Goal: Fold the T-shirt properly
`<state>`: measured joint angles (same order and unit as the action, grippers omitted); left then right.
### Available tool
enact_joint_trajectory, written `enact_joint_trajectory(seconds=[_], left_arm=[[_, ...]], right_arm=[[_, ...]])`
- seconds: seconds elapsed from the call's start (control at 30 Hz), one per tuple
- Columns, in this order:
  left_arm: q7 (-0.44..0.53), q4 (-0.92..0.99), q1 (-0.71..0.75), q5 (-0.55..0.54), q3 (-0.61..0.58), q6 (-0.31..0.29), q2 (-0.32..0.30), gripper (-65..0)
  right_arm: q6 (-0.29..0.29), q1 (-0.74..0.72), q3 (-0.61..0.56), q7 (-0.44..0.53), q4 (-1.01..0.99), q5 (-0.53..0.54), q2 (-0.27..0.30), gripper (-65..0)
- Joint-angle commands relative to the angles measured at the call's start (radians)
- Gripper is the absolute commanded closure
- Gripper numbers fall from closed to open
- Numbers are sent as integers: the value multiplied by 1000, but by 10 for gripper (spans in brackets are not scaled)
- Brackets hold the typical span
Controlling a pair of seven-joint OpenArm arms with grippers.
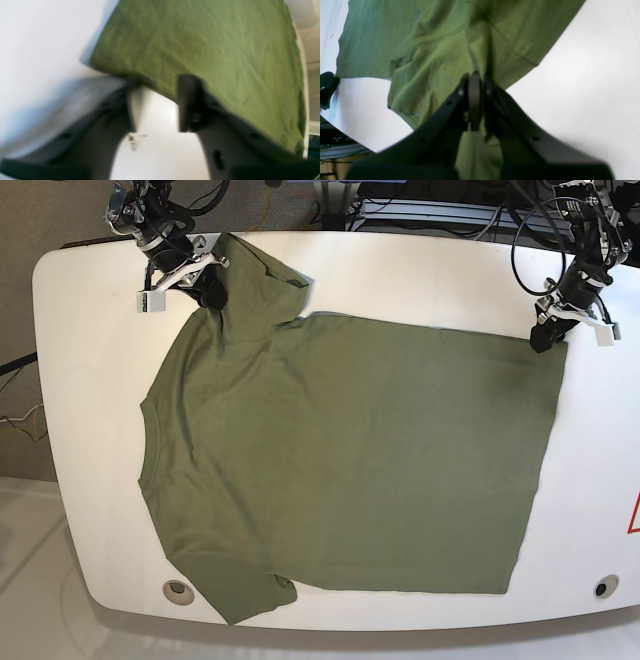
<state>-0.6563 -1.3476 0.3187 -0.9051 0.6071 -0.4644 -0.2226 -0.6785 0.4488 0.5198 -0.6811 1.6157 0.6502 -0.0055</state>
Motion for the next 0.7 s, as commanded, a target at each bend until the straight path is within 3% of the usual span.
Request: enact_joint_trajectory(seconds=[0.0,0.67], left_arm=[[-13,-5,-4,4,-5,-3,-11,0],[26,-23,-8,6,-24,7,-11,0]], right_arm=[[-10,3,6,11,14,-5,6,0],[-20,11,9,12,8,-4,7,0]])
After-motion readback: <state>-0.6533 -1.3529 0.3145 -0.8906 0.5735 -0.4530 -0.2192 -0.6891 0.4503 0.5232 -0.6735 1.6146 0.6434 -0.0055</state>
